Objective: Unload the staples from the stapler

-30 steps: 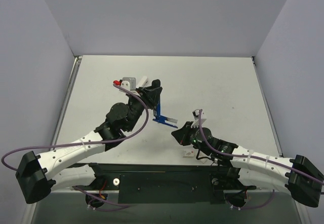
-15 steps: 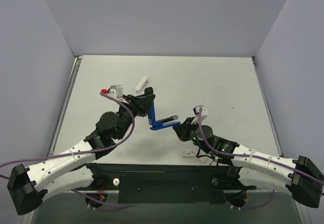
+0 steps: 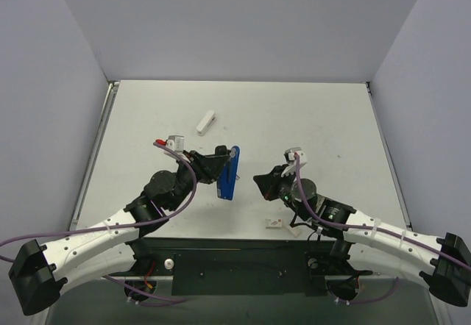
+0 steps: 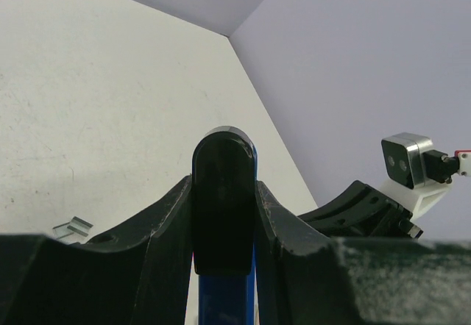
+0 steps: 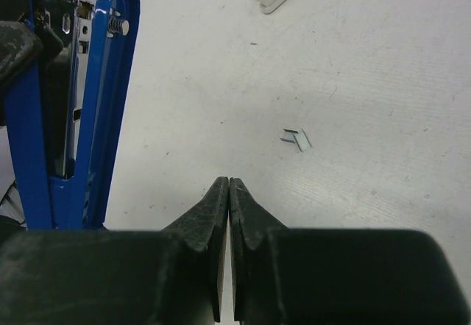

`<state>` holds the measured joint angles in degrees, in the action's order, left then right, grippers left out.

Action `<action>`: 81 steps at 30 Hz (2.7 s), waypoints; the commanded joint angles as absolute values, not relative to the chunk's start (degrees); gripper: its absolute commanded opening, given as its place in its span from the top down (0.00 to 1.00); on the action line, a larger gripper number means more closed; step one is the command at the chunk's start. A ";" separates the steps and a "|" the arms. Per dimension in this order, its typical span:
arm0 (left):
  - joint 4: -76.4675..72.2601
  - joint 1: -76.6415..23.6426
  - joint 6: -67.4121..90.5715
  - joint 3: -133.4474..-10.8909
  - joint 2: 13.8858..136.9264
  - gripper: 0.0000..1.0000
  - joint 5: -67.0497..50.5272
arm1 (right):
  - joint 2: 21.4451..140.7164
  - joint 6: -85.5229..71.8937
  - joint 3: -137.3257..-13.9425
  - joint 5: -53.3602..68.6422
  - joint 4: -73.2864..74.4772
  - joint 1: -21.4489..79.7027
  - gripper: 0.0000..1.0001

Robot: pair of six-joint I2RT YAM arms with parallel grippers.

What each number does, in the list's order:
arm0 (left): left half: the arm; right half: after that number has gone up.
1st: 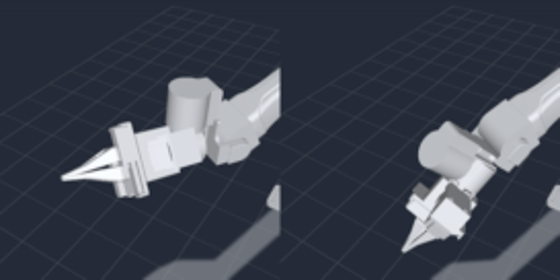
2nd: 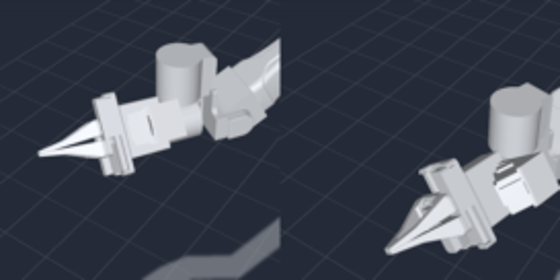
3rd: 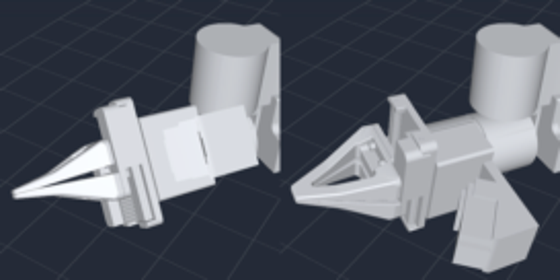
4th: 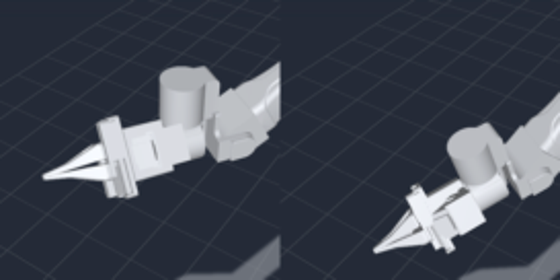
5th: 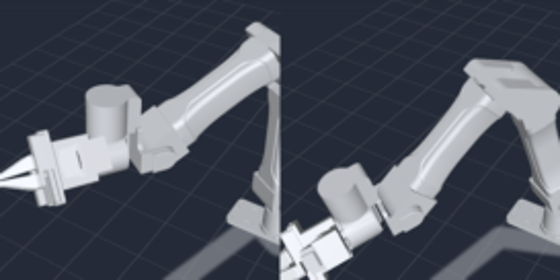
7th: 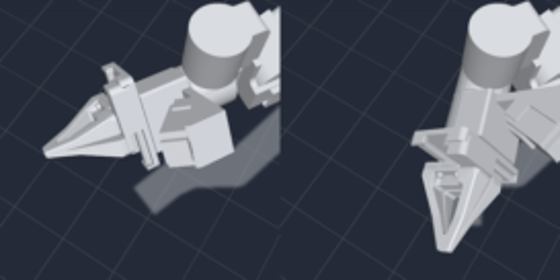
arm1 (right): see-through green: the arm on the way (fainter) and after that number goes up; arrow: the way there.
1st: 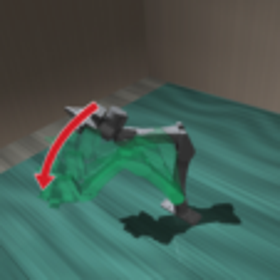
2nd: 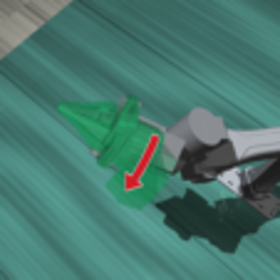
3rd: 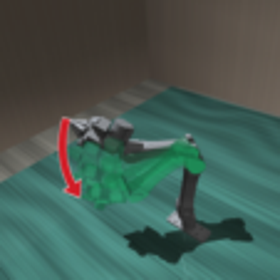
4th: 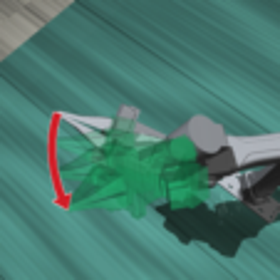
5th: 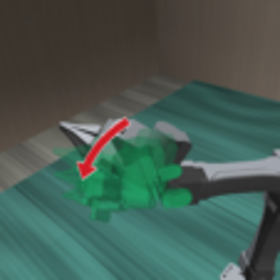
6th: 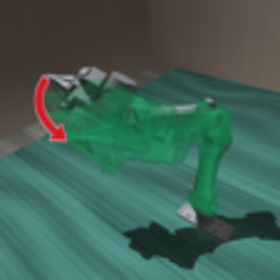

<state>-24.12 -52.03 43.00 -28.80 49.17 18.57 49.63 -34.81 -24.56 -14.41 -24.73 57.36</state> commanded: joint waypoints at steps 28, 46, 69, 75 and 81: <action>-46.14 -51.50 39.72 -24.17 43.15 1.00 -23.81 | 42.72 -15.38 -40.17 38.93 4.13 52.21 1.00; -45.45 -52.47 37.53 -25.49 46.49 1.00 -34.71 | 50.35 -10.55 -47.28 45.09 -1.23 52.82 1.00; -34.66 -57.13 27.87 -30.84 54.94 1.00 -43.08 | 66.10 2.99 -65.84 48.61 11.69 56.51 1.00; -27.78 -57.04 24.35 -33.13 51.51 1.00 -35.17 | 59.95 0.00 -57.41 41.41 8.45 56.34 1.00; -23.56 -56.78 22.24 -34.54 49.31 1.00 -27.17 | 50.81 -7.38 -49.15 33.23 3.87 52.74 1.00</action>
